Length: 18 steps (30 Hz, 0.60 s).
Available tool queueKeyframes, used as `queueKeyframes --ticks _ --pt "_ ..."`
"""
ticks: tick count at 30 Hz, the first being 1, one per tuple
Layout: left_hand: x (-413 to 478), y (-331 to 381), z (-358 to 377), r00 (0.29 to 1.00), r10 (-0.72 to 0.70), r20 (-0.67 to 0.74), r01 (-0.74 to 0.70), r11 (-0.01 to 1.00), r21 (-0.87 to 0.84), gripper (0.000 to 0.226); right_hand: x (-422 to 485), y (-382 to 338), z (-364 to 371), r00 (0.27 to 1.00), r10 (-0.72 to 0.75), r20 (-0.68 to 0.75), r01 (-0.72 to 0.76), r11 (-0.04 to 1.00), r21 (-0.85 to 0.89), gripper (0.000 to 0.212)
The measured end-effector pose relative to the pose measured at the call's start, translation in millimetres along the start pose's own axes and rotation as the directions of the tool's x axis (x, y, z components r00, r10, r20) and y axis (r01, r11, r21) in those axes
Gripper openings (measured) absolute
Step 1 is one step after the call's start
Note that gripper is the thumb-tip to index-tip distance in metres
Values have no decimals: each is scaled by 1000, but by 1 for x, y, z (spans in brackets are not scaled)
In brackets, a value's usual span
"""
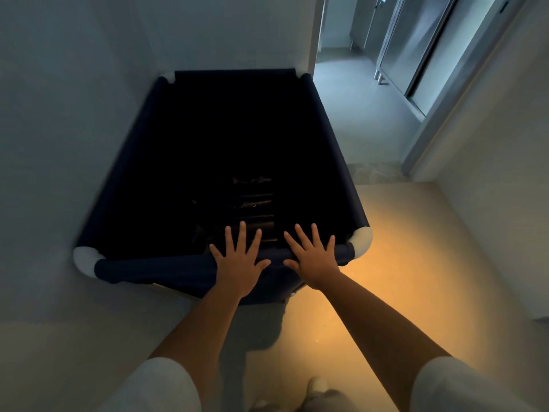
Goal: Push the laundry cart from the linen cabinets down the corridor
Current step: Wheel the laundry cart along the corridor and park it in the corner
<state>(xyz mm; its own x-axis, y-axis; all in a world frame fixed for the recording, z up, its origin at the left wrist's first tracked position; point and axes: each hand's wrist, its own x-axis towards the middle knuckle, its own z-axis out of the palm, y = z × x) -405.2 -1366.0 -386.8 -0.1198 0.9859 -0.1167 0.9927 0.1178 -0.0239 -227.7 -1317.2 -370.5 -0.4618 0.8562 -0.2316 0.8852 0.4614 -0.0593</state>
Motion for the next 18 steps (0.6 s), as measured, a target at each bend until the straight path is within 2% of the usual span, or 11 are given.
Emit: queueKeyframes --ticks 11,18 --pt "-4 -3 1 999 37 -14 -37 999 -9 68 -6 -11 6 994 92 -55 -93 996 -12 65" --pt "-4 -3 -3 999 49 6 -49 999 -23 66 -7 -14 3 992 117 -36 -117 993 16 65"
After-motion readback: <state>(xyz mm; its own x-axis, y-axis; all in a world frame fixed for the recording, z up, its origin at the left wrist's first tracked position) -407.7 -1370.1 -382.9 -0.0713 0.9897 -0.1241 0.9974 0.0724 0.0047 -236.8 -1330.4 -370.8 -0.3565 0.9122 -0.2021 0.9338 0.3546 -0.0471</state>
